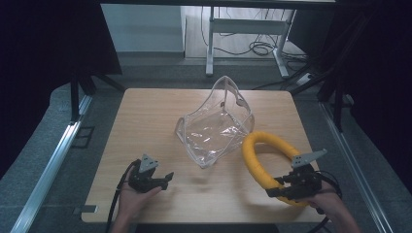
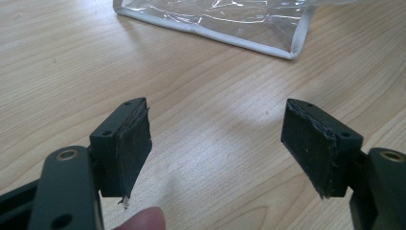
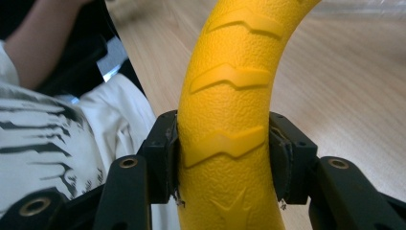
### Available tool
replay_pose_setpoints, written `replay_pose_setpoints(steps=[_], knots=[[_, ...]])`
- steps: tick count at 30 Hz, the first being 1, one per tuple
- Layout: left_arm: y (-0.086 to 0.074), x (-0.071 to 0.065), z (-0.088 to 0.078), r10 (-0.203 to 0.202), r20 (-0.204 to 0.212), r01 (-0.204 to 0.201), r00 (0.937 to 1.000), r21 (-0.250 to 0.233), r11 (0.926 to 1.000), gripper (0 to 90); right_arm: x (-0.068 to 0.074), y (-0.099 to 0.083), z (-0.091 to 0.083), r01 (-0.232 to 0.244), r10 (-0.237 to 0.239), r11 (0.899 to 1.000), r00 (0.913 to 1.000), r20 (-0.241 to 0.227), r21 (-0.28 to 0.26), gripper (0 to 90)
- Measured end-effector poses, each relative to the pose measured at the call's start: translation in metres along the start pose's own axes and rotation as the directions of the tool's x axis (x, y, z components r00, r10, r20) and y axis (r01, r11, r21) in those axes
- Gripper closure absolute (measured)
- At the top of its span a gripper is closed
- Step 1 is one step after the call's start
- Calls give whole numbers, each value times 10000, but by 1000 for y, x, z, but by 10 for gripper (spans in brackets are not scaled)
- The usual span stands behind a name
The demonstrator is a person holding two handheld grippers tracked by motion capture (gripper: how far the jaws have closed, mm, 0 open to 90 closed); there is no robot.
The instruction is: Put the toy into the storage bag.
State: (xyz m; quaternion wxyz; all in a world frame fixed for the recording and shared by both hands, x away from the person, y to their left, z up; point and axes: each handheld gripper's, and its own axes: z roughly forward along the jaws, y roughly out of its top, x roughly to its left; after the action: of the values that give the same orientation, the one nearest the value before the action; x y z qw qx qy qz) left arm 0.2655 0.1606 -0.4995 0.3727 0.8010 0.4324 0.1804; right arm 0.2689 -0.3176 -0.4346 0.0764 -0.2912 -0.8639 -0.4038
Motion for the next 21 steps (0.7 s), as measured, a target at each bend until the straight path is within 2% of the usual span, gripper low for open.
replay_pose_setpoints(steps=[2, 3, 6, 10, 13, 14, 15, 17, 18, 21], knots=[[0, 0, 0, 32, -10, -32, 10000, 14, 10000, 257, -1, 0, -2, -55, 55, 9999, 10000, -37, -133, 508], [0, 0, 0, 29, -4, -29, 10000, 6, 10000, 257, -3, 1, -8, -186, 180, 9986, 9998, -123, -505, 509], [0, 0, 0, 23, -13, -23, 10000, -2, 10000, 257, -5, 1, -15, -284, 271, 9953, 9995, -148, -928, 509], [0, 0, 0, 8, -9, -8, 10000, -9, 10000, 257, -6, 2, -23, -340, 333, 9914, 9994, -78, -1263, 509], [0, 0, 0, 15, -9, -15, 10000, -9, 10000, 257, -10, 2, -35, -519, 512, 9825, 9987, -83, -1790, 510], [0, 0, 0, 18, -15, -18, 10000, 5, 10000, 257, -10, 2, -35, -519, 512, 9825, 9987, -83, -1790, 510], [0, 0, 0, -8, -7, 8, 10000, 5, 10000, 257, -11, 1, -39, -617, 617, 9762, 9981, -63, -2080, 510], [0, -1, 1, 3, 2, -3, 10000, 19, 10000, 257, -12, 1, -41, -646, 653, 9734, 9979, -40, -2199, 510], [0, -1, 1, 0, 2, 0, 10000, 21, 10000, 257, -13, 1, -45, -667, 704, 9673, 9975, 67, -2447, 510], [0, 0, 1, -14, 1, 14, 10000, 2, 10000, 257, -14, 2, -48, -714, 767, 9606, 9970, 95, -2686, 510]])
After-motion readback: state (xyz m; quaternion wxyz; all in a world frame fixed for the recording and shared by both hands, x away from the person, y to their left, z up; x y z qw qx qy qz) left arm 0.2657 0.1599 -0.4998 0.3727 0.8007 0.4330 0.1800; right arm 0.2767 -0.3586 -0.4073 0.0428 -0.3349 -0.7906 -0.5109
